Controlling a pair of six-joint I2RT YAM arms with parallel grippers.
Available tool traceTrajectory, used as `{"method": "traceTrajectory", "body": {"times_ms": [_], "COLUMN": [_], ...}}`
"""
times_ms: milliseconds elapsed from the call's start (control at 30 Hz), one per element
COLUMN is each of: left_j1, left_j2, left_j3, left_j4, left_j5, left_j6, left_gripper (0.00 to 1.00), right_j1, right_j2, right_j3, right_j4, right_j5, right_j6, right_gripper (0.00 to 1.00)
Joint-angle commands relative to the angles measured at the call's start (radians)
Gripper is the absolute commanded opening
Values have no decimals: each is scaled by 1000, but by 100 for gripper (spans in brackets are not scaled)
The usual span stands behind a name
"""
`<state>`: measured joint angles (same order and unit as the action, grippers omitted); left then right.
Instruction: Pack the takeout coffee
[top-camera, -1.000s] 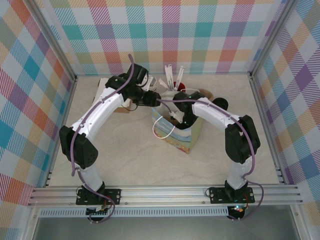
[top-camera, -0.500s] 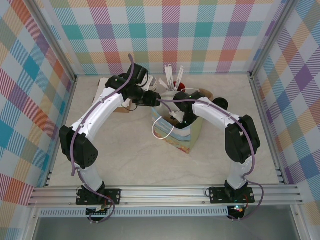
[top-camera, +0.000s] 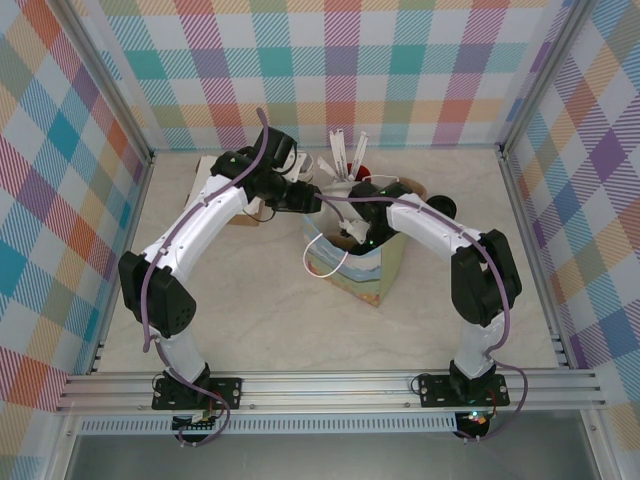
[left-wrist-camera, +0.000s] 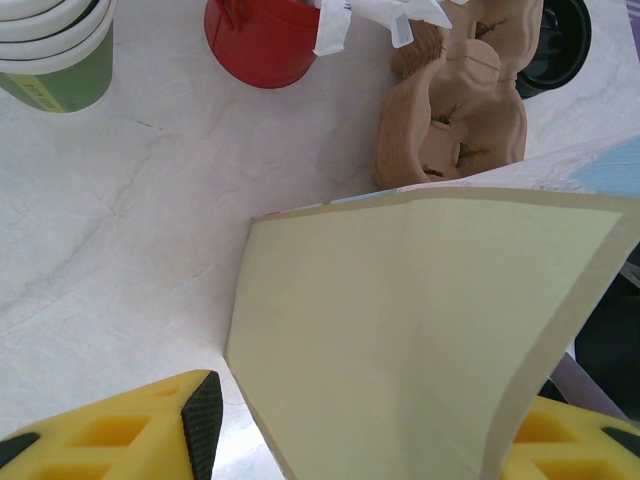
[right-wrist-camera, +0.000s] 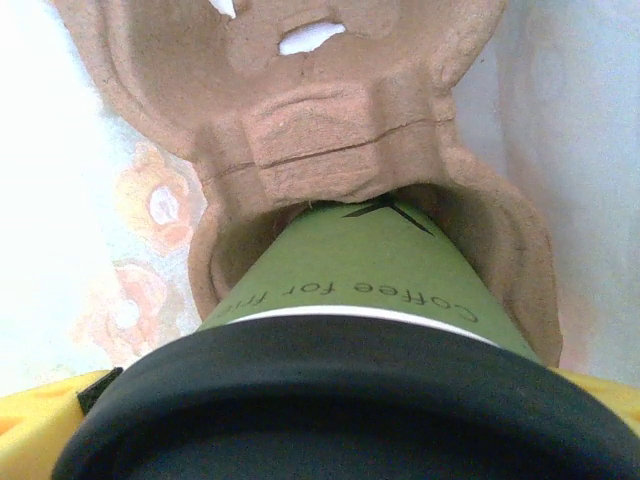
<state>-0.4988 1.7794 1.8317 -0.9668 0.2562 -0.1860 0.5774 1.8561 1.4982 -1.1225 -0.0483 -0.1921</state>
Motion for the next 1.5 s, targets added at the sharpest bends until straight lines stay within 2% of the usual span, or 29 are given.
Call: {"method": "traceTrajectory", "body": {"times_ms": [0,1467], "left_j1": [10,10], "left_j2": [-5,-13], "left_j3": [20,11], "left_j4": [-13,-12], "left_j5": [15,29], "left_j6": [2,-3], "left_gripper": [55,59], "right_j1": [-7,-7], "right_j2": [-43,-115], "right_j3": [32,150], "right_j4": [-33,-121], "right_j5": [-36,-15], "right_j6": [10,29], "right_gripper": [100,100]}}
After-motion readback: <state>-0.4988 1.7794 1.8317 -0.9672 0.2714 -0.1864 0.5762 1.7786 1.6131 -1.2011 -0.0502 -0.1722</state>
